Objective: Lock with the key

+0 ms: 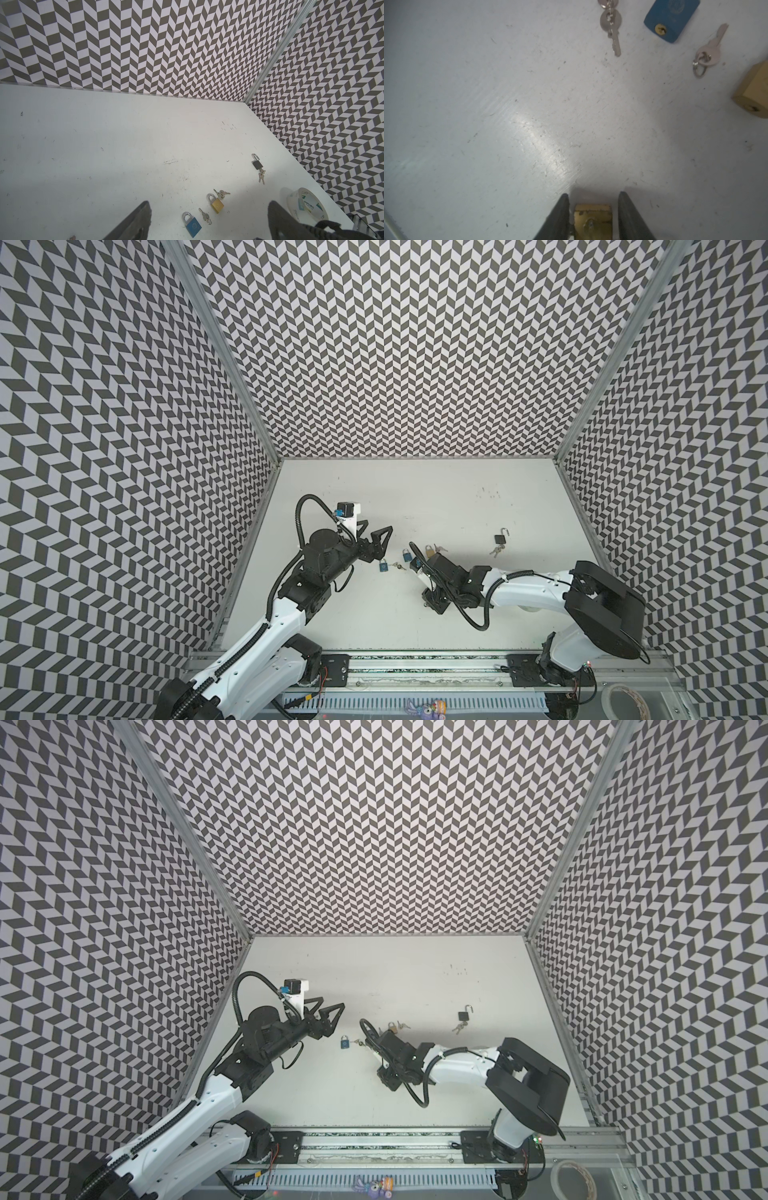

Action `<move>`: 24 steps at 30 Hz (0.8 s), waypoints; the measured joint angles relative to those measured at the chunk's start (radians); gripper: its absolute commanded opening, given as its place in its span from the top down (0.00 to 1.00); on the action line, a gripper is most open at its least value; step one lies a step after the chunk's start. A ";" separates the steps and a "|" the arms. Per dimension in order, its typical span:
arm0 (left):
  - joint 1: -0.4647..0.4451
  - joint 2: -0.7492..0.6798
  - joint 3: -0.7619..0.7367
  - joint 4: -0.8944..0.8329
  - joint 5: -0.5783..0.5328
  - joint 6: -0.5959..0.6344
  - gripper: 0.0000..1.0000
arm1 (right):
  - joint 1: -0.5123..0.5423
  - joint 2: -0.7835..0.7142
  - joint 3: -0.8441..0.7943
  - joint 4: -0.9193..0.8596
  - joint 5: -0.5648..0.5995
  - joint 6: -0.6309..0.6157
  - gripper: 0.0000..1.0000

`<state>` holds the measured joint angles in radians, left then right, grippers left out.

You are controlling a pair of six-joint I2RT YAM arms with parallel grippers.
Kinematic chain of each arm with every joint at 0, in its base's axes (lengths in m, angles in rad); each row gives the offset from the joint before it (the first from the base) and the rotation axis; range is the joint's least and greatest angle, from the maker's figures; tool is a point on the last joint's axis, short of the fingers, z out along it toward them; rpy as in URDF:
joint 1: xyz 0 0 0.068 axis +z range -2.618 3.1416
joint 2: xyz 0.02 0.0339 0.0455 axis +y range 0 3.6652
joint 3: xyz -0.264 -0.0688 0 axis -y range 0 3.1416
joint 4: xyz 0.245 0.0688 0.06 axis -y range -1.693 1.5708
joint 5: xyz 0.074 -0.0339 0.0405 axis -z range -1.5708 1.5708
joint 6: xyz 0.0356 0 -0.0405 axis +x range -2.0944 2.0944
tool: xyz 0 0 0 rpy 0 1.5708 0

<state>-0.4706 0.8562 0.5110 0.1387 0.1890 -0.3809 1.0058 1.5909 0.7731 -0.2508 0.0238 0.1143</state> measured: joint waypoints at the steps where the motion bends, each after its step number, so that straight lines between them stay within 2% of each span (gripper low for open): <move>1: 0.000 0.000 -0.003 0.001 0.008 -0.005 0.12 | 0.000 -0.009 0.000 0.001 0.006 0.022 0.44; 4: -0.003 0.002 -0.021 0.006 0.027 -0.021 0.12 | 0.008 -0.067 -0.008 0.008 0.045 0.108 0.39; 6: -0.015 0.015 -0.037 0.020 0.043 -0.033 0.13 | 0.022 -0.118 -0.025 0.019 0.079 0.200 0.40; 8: -0.021 0.037 -0.060 0.047 0.061 -0.053 0.14 | 0.043 -0.168 -0.047 0.022 0.103 0.311 0.53; 12: 0.002 0.086 -0.109 0.105 0.102 -0.100 0.15 | 0.082 -0.203 -0.086 0.018 0.142 0.559 0.61; 14: 0.028 0.114 -0.113 0.130 0.125 -0.119 0.15 | 0.098 -0.202 -0.090 -0.011 0.166 0.671 0.54; 18: 0.084 0.153 -0.112 0.188 0.175 -0.146 0.16 | 0.129 -0.202 -0.090 -0.038 0.206 0.835 0.50; 24: 0.124 0.169 -0.110 0.222 0.229 -0.159 0.16 | 0.138 -0.171 -0.091 -0.018 0.203 0.950 0.48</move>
<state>-0.3470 1.0256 0.4011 0.3611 0.4175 -0.5404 1.1435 1.4197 0.6819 -0.2691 0.2264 1.0645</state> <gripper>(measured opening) 0.843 0.516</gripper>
